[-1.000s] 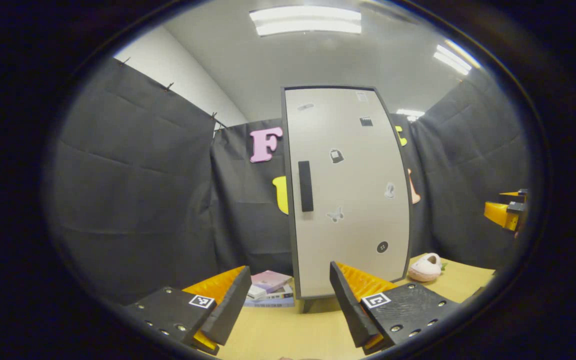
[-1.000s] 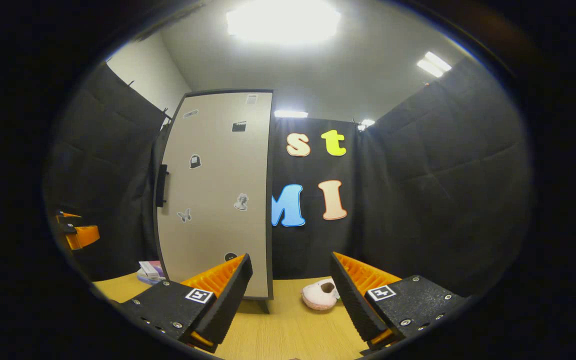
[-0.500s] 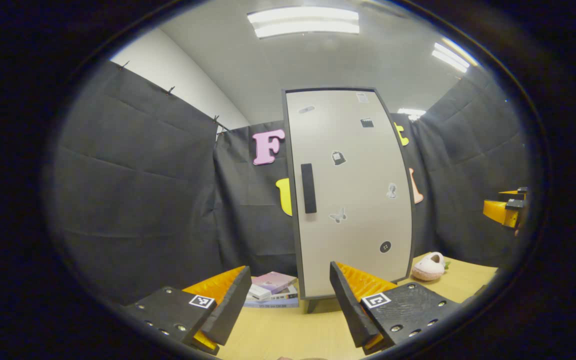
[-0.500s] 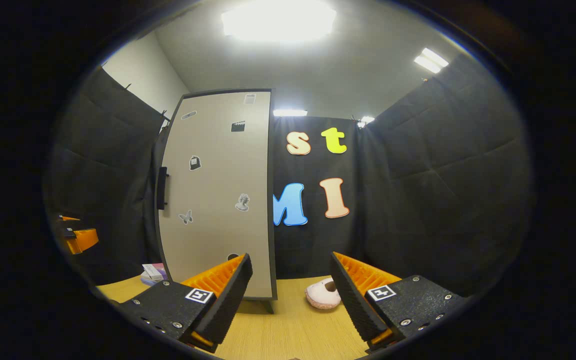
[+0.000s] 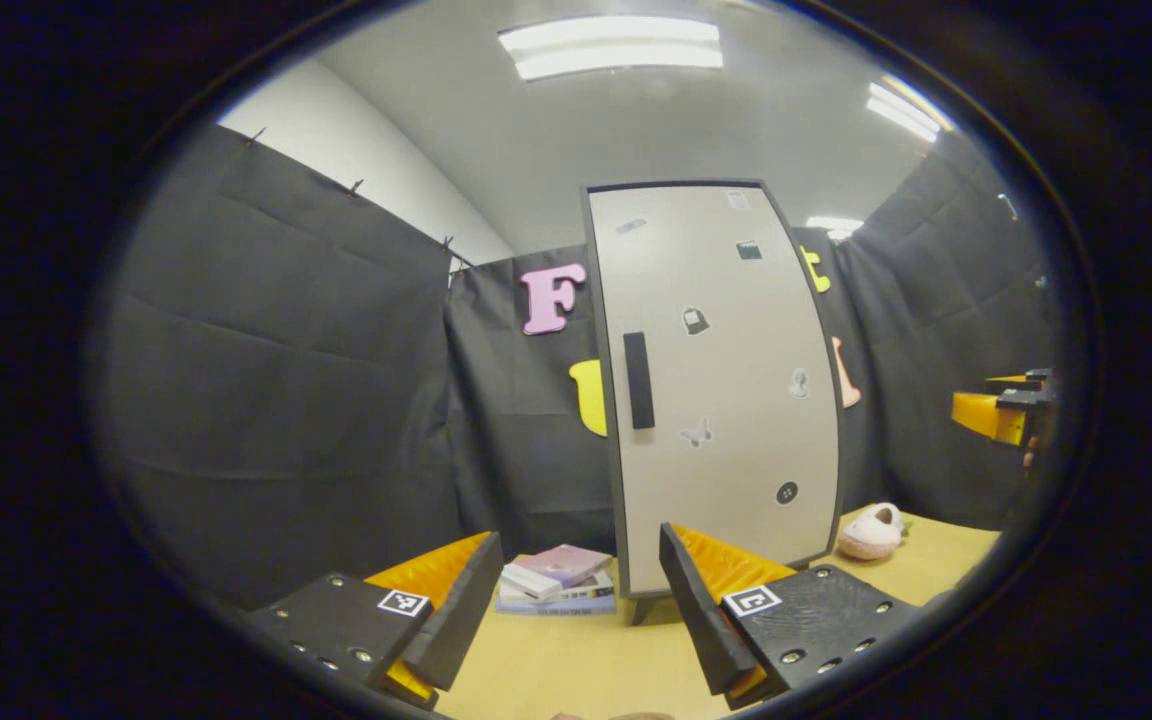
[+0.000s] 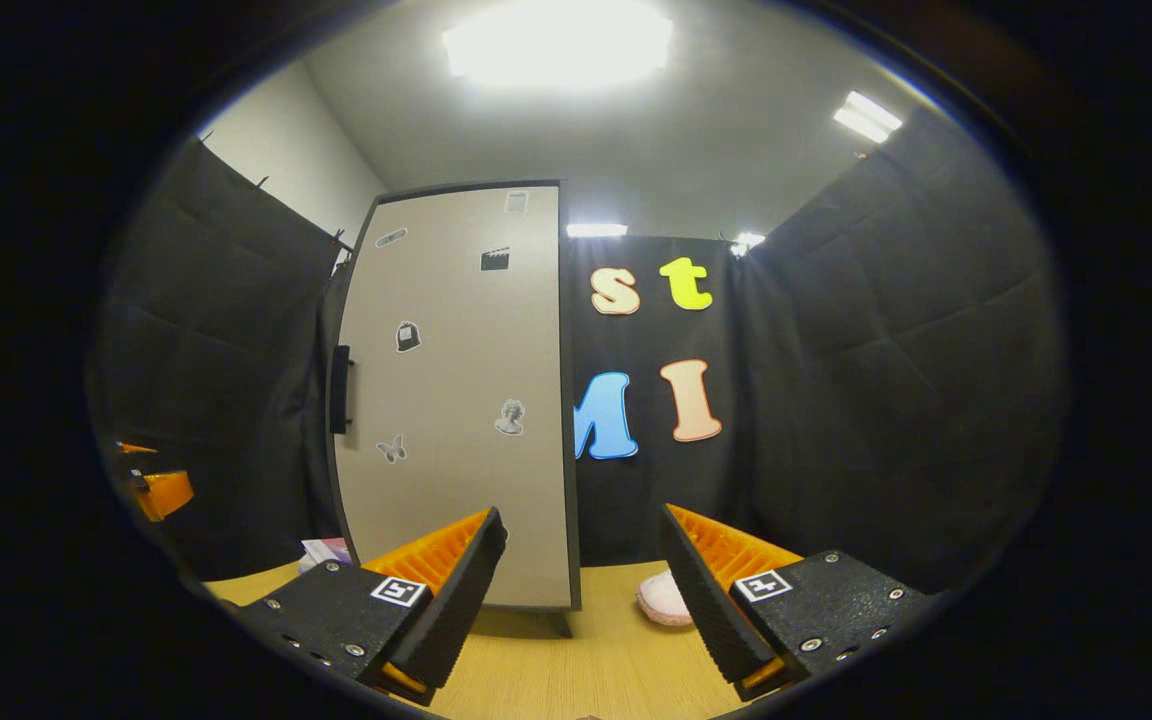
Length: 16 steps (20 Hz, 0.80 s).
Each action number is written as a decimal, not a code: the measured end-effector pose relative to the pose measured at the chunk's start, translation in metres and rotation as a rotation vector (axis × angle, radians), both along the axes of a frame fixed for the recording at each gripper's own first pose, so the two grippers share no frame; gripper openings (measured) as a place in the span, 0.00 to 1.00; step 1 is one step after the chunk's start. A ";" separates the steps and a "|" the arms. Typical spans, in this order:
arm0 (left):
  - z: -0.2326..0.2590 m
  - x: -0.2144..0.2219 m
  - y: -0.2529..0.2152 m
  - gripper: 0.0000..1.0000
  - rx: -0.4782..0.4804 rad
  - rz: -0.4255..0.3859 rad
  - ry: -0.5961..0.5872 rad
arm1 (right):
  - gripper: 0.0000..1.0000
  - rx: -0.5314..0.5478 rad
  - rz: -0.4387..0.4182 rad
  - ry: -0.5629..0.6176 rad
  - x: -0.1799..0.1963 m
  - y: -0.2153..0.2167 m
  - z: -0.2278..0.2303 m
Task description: Open the cabinet door with the right hand, grasp the bottle in the cabinet with the left hand and place it on the coaster, then close the cabinet door with the right hand.
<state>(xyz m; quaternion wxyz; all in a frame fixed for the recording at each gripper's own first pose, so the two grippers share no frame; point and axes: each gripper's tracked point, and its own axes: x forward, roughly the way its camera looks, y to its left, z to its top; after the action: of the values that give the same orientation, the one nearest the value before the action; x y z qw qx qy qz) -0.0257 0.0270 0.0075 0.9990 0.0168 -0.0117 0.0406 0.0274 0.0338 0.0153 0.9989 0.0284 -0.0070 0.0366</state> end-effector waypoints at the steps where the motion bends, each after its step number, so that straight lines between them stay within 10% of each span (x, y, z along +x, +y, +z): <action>1: 0.000 -0.003 0.004 0.90 0.004 0.007 0.001 | 0.96 0.006 0.007 -0.005 0.005 0.005 0.004; 16: -0.001 -0.054 0.108 0.90 0.041 0.203 0.004 | 0.96 0.056 0.122 -0.040 0.087 0.118 0.057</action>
<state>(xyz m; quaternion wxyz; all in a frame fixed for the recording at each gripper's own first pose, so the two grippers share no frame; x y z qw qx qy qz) -0.0797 0.1349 0.0065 0.9892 0.0382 -0.0089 0.1411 0.1147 0.1516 0.0718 0.9933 0.0559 -0.0265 0.0976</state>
